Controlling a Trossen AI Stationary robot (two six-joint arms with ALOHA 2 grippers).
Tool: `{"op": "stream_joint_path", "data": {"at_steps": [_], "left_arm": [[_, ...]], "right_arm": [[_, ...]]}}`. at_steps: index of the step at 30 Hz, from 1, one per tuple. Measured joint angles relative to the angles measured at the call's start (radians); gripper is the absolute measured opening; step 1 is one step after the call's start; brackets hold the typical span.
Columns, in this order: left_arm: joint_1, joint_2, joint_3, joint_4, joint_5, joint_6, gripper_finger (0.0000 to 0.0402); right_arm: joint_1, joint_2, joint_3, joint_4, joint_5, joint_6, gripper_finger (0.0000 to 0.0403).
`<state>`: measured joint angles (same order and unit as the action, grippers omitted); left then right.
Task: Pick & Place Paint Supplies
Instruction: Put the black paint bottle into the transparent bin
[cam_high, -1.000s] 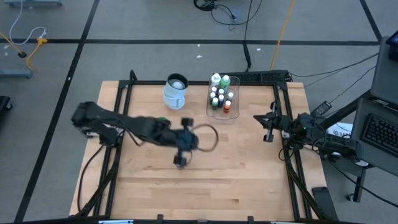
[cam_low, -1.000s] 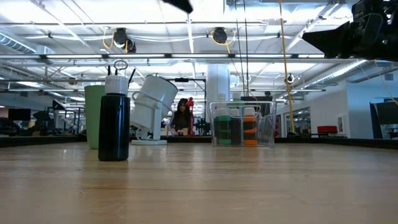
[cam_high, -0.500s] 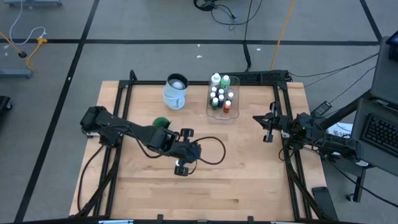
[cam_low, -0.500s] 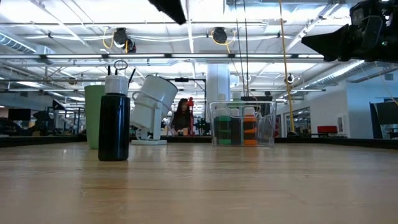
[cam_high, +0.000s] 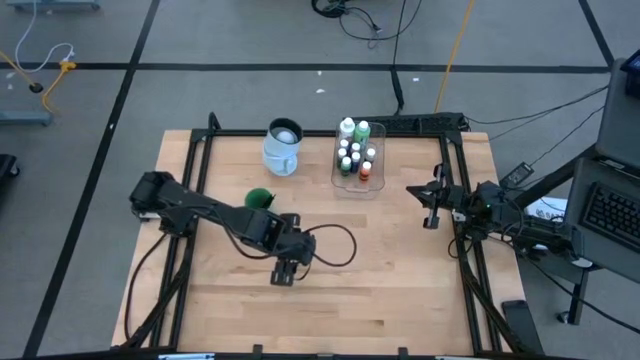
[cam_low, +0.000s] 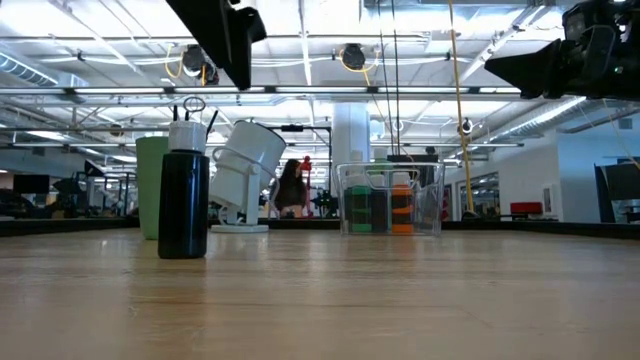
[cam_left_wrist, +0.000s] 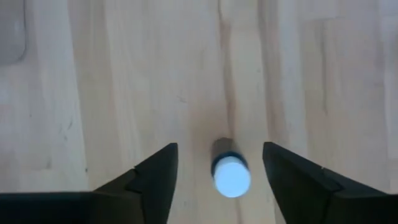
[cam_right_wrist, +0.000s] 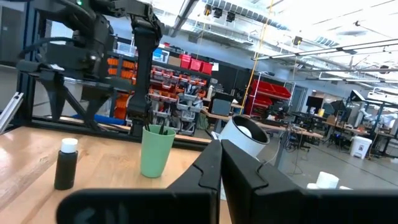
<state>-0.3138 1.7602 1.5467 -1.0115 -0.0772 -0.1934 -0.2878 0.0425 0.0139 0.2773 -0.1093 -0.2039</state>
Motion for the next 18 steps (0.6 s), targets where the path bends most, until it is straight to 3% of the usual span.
{"op": "stream_joint_path", "data": {"at_steps": [6, 18], "left_arm": [[-0.013, 0.031, 0.0, -0.01, 0.057, -0.021, 0.0269], [-0.035, 0.129, 0.0, -0.095, 0.04, 0.005, 0.0271]], "right_arm": [[0.0, 0.0, 0.0, -0.013, 0.0, -0.004, 0.0004], [0.0, 0.0, 0.0, -0.013, 0.0, -0.017, 0.0004]]}}
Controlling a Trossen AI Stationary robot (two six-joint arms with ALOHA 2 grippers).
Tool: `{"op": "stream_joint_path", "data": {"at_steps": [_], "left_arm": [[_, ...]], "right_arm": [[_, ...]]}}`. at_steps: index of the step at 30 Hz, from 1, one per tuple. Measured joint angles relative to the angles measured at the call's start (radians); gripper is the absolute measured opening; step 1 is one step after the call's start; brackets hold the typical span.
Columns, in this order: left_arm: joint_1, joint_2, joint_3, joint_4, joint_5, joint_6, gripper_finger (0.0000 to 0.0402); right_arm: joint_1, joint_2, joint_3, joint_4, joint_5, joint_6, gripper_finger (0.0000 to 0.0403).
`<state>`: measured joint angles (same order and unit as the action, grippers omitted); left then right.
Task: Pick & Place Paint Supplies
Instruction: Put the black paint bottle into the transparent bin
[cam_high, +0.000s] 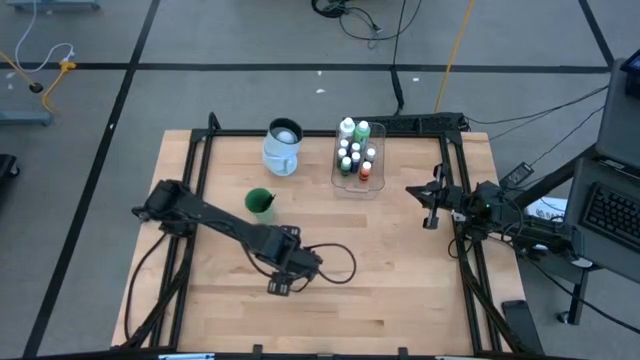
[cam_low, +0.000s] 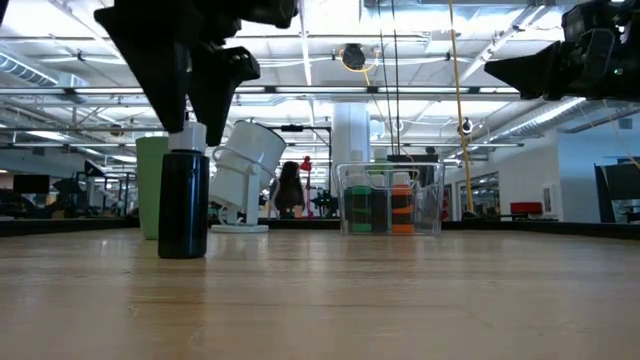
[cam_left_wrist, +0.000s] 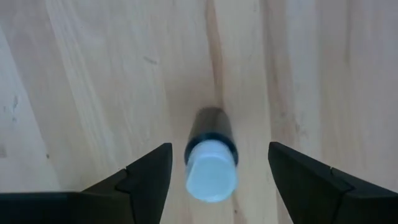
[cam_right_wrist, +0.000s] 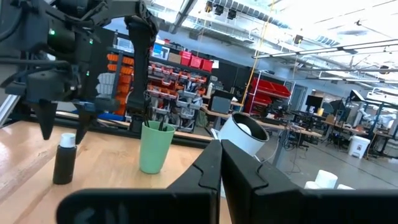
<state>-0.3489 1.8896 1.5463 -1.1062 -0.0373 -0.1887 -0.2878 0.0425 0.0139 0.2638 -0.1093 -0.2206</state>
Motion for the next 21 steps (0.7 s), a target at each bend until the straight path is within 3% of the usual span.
{"op": "stream_joint_path", "data": {"at_steps": [13, 21], "left_arm": [[0.002, 0.023, 0.0, -0.044, -0.015, 0.003, 0.0267], [0.012, 0.022, 0.0, -0.051, -0.015, -0.005, 0.0205]], "right_arm": [[0.0, 0.0, 0.0, -0.003, 0.0, -0.001, 0.0004], [0.0, 0.0, 0.0, -0.003, 0.0, -0.001, 0.0004]]}}
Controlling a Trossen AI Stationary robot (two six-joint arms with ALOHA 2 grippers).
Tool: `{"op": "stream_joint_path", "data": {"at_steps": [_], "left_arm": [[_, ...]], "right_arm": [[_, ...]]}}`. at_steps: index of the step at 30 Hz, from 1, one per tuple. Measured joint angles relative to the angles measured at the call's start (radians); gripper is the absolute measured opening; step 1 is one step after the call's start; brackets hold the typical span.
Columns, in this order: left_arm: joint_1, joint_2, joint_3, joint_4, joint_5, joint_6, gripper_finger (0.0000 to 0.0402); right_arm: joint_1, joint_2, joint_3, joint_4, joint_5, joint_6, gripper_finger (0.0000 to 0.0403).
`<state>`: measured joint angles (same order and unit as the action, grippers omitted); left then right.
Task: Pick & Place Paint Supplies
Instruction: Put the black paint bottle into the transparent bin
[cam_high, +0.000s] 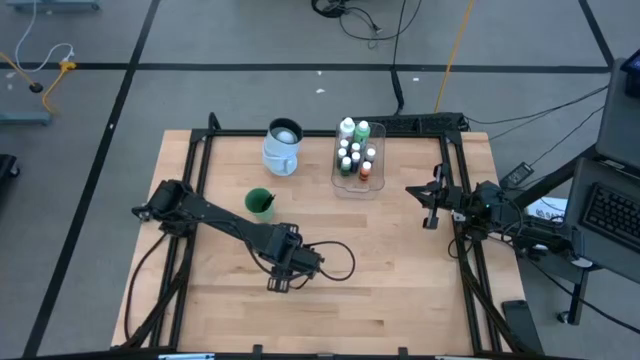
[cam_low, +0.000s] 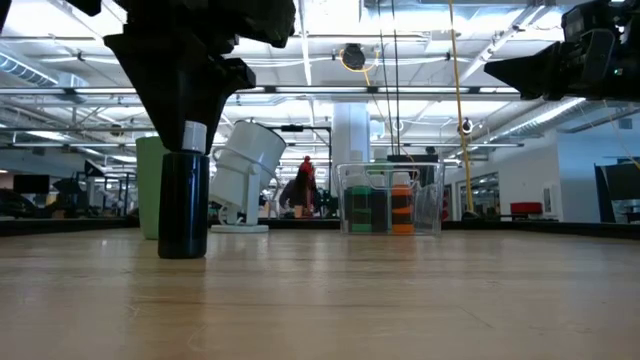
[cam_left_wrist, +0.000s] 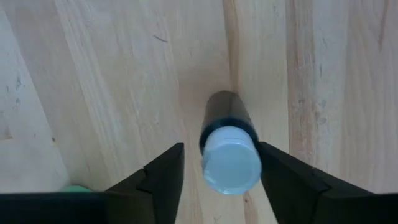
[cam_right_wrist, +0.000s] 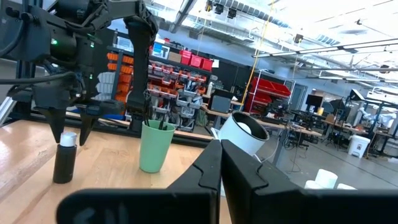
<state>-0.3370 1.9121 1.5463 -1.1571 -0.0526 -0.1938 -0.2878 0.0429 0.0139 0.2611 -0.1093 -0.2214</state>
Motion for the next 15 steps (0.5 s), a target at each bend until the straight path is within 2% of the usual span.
{"op": "stream_joint_path", "data": {"at_steps": [9, 13, 15], "left_arm": [[0.008, 0.0, 0.0, 0.0, 0.012, 0.001, 0.0142], [0.009, -0.001, 0.0, -0.002, 0.052, 0.057, 0.0102], [0.013, -0.001, 0.007, -0.014, 0.076, 0.081, 0.0101]], "right_arm": [[0.0, 0.0, 0.0, 0.0, 0.0, 0.0, 0.0004], [0.0, 0.0, 0.0, 0.0, 0.0, 0.0, 0.0004], [0.0, 0.0, 0.0, 0.0, 0.0, 0.0, 0.0004]]}}
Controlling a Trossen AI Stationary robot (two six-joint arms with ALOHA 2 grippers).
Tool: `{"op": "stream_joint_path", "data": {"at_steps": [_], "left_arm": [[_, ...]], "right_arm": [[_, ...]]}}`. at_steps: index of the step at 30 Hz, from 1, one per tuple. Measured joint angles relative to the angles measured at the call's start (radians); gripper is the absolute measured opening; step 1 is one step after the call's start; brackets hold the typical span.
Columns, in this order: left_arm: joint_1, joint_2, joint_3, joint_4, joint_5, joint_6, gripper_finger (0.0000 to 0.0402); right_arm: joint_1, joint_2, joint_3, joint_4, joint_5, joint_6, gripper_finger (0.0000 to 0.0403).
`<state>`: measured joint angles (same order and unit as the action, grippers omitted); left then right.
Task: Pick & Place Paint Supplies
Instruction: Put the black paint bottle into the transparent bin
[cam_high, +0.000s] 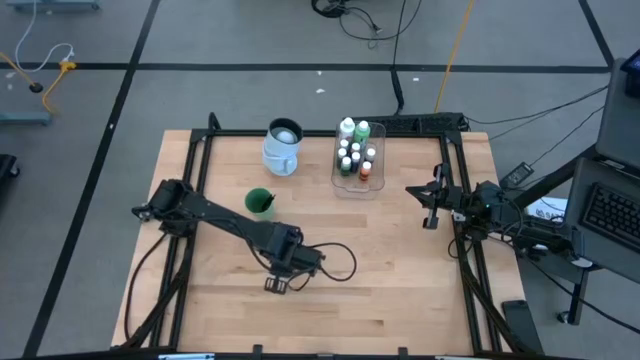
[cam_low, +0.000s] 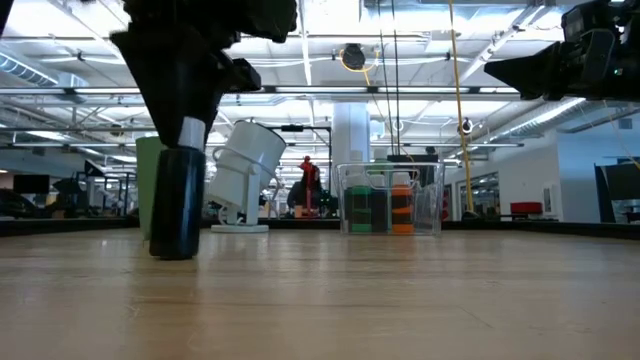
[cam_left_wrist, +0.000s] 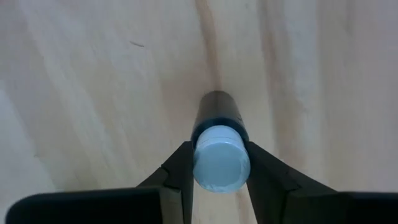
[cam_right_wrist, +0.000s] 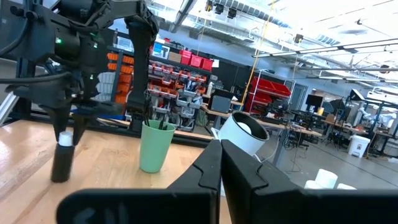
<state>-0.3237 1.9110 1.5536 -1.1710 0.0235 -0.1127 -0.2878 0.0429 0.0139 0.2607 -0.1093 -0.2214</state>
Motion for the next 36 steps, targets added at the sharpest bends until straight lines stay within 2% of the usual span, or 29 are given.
{"op": "stream_joint_path", "data": {"at_steps": [4, 9, 12, 15, 19, 24, 29, 32, 36], "left_arm": [[0.016, 0.001, 0.069, -0.063, 0.031, 0.021, 0.0101], [0.035, -0.009, 0.212, -0.174, 0.011, 0.114, 0.0101], [0.061, -0.067, 0.259, -0.195, -0.009, 0.163, 0.0101], [0.106, -0.163, 0.253, -0.168, -0.053, 0.185, 0.0101], [0.193, -0.325, 0.151, -0.101, -0.074, 0.187, 0.0101], [0.244, -0.608, -0.097, 0.104, -0.031, 0.179, 0.0101], [0.246, -0.875, -0.348, 0.273, -0.028, 0.085, 0.0101], [0.245, -0.961, -0.434, 0.338, -0.029, 0.027, 0.0101], [0.244, -0.968, -0.462, 0.422, -0.073, -0.041, 0.0101]], "right_arm": [[0.0, 0.0, 0.0, 0.0, 0.0, 0.0, 0.0004], [0.0, 0.0, 0.0, -0.004, 0.0, 0.004, 0.0004], [0.0, 0.0, 0.0, -0.007, 0.0, 0.011, 0.0004], [0.0, 0.0, 0.0, -0.013, 0.0, 0.011, 0.0004], [0.0, 0.0, 0.0, -0.015, 0.0, 0.002, 0.0004], [0.0, 0.0, 0.0, -0.019, 0.001, -0.002, 0.0004], [0.0, 0.0, 0.0, -0.024, 0.001, -0.003, 0.0004], [0.0, 0.0, 0.0, -0.019, 0.002, -0.003, 0.0004], [0.0, 0.0, 0.0, -0.01, 0.002, -0.001, 0.0004]]}}
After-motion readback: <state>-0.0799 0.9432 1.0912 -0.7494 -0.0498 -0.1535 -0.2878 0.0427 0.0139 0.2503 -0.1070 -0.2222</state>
